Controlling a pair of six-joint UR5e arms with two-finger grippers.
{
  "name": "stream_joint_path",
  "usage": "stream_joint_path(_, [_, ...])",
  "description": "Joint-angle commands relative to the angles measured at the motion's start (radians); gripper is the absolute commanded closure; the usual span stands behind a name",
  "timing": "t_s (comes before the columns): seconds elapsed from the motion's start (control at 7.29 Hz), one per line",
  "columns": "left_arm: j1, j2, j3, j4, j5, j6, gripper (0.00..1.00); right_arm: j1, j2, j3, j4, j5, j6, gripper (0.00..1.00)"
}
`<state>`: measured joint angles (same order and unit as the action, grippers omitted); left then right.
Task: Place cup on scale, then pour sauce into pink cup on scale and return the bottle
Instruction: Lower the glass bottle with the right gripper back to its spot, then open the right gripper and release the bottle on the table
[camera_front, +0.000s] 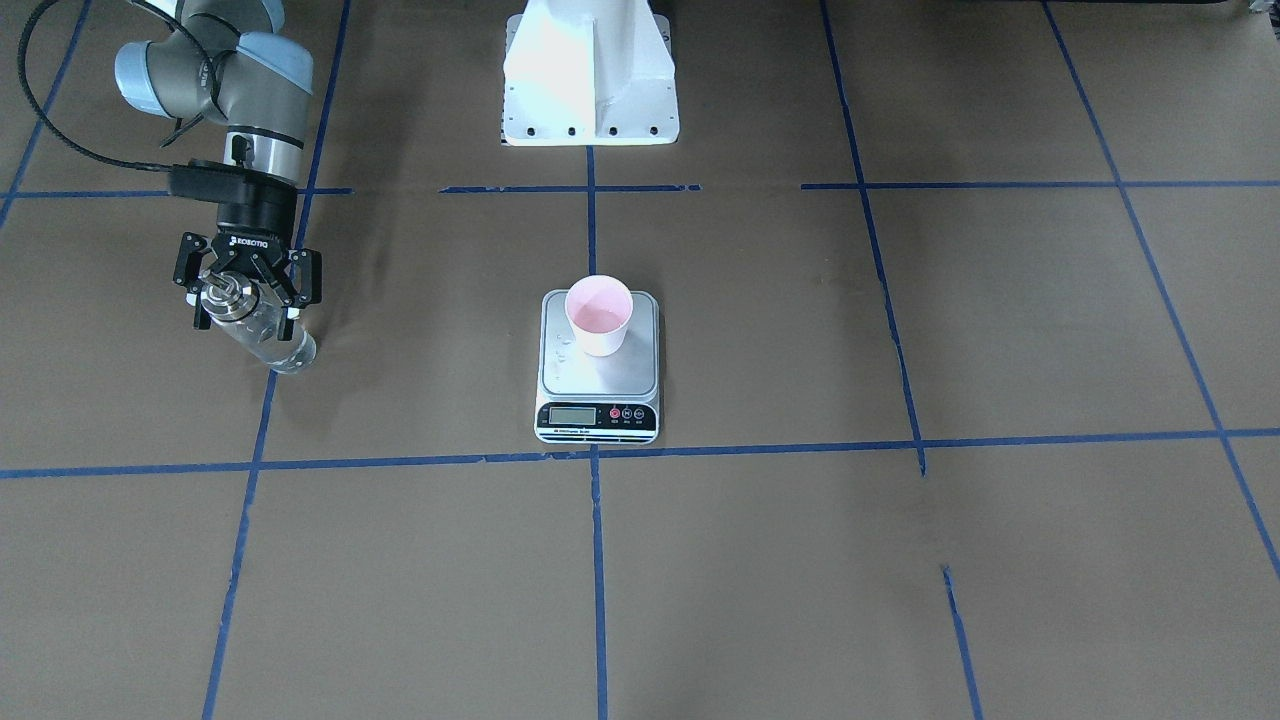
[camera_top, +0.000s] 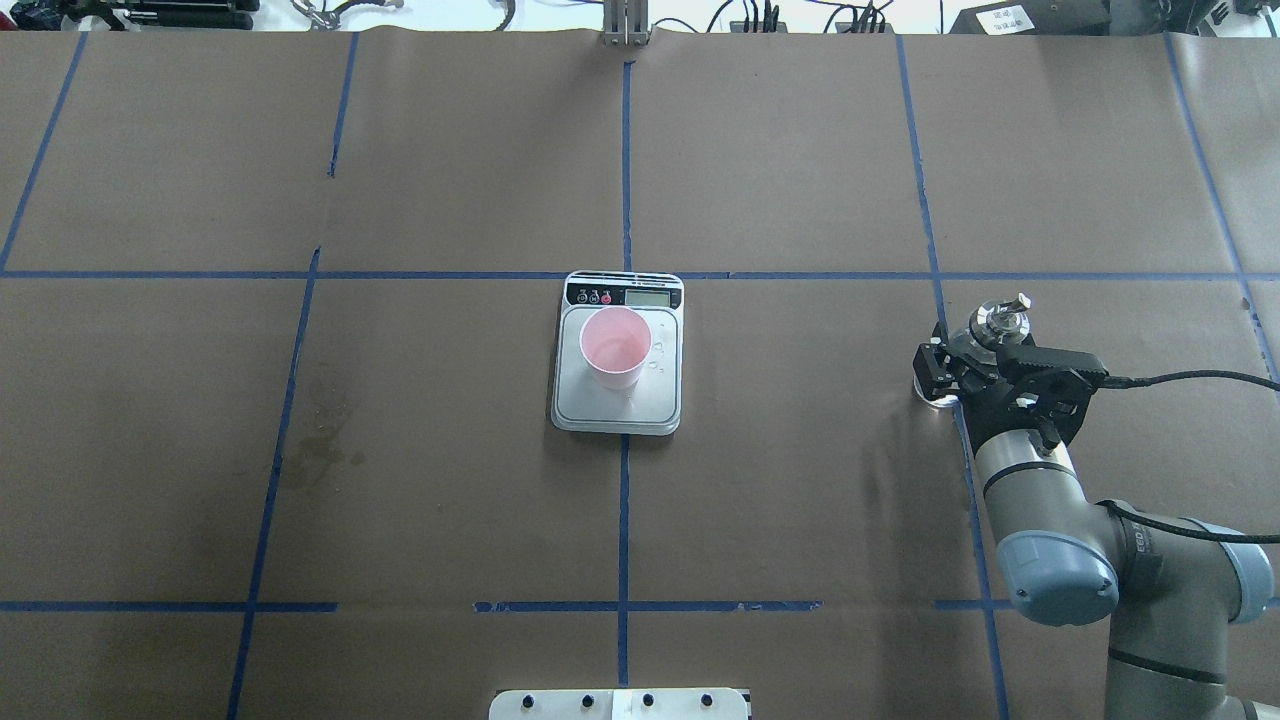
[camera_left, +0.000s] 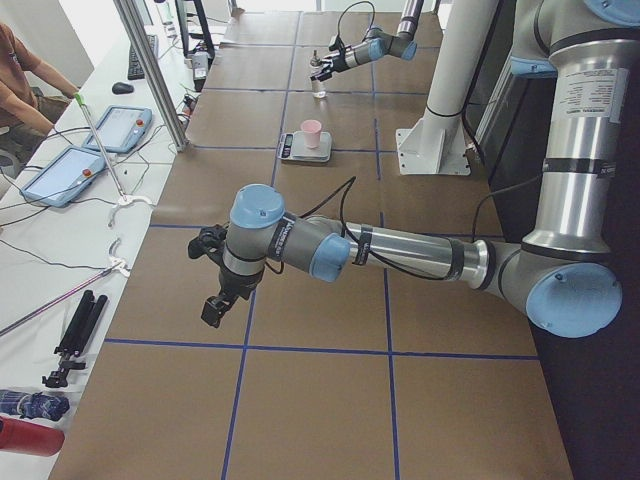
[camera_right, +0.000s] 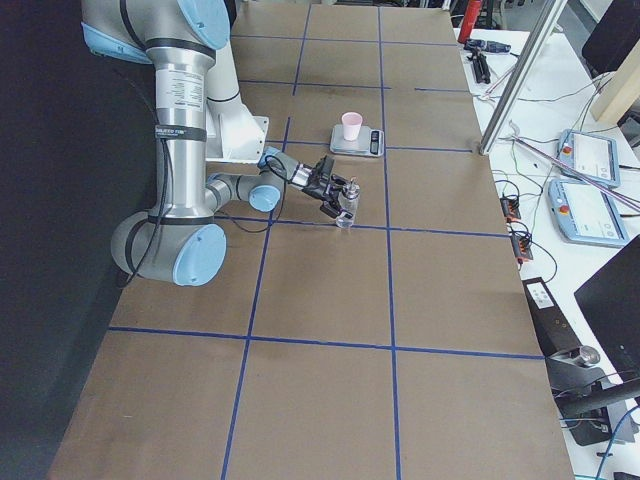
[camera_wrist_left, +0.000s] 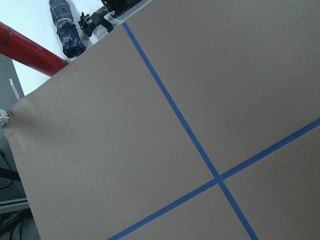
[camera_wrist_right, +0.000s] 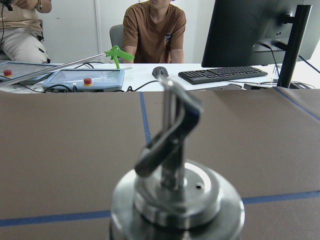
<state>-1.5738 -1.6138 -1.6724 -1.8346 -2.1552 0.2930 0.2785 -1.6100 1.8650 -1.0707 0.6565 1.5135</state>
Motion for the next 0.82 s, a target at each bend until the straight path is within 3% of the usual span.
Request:
stream_joint_path(0.0, [-0.002,0.000,-0.004,0.000,0.000,0.000,0.00,-0.021,-0.004,0.002,0.000,0.000,0.000,0.00])
stream_joint_path(0.41, [0.000,0.000,-0.010,0.002,0.000,0.000,0.00,-0.099,-0.017,0.054,-0.005,-0.002,0.004,0.00])
stream_joint_path(0.69, [-0.002,0.000,-0.012,0.002,0.000,0.000,0.00,-0.169,-0.159,0.159,-0.008,-0.006,0.004,0.00])
